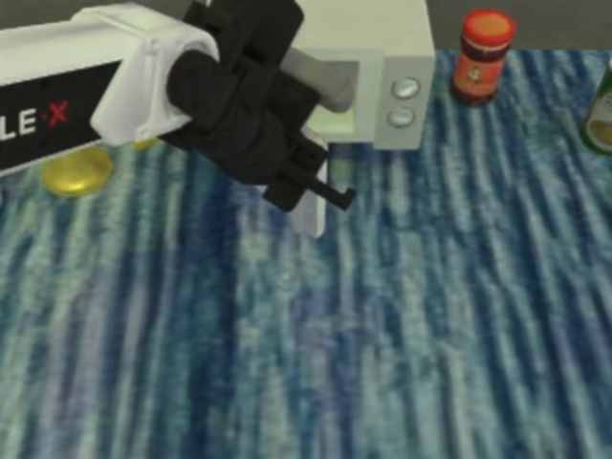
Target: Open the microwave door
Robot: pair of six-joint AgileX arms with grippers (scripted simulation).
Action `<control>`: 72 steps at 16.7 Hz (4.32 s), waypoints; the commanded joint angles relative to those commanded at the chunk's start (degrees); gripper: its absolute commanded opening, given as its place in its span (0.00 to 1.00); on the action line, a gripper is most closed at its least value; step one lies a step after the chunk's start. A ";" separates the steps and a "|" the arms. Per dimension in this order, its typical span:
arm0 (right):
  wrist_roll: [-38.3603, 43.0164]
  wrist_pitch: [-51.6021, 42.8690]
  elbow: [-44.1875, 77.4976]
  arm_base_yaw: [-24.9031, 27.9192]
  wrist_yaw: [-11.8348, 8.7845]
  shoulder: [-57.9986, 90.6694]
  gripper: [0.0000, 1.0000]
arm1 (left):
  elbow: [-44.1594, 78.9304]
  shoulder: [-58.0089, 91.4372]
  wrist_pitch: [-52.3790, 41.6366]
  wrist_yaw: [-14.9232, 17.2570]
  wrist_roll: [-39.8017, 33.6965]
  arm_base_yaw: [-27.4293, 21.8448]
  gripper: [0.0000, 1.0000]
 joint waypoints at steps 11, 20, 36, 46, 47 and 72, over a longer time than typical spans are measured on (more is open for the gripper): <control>0.00 0.00 0.00 0.00 0.00 0.00 1.00 | 0.00 0.00 0.00 0.00 0.00 0.00 0.00; 0.00 0.00 0.00 0.00 0.00 0.00 1.00 | -0.23 0.00 -0.03 0.50 -0.09 -0.25 0.00; 0.00 0.00 0.00 0.00 0.00 0.00 1.00 | -3.15 -2.63 -0.24 4.09 7.16 2.61 0.00; 0.00 0.00 0.00 0.00 0.00 0.00 1.00 | -3.15 -2.63 -0.24 4.09 7.16 2.61 0.00; 0.00 0.00 0.00 0.00 0.00 0.00 1.00 | -3.15 -2.63 -0.24 4.09 7.16 2.61 0.00; 0.00 0.00 0.00 0.00 0.00 0.00 1.00 | -5.50 -4.77 -1.54 8.65 15.61 5.91 0.00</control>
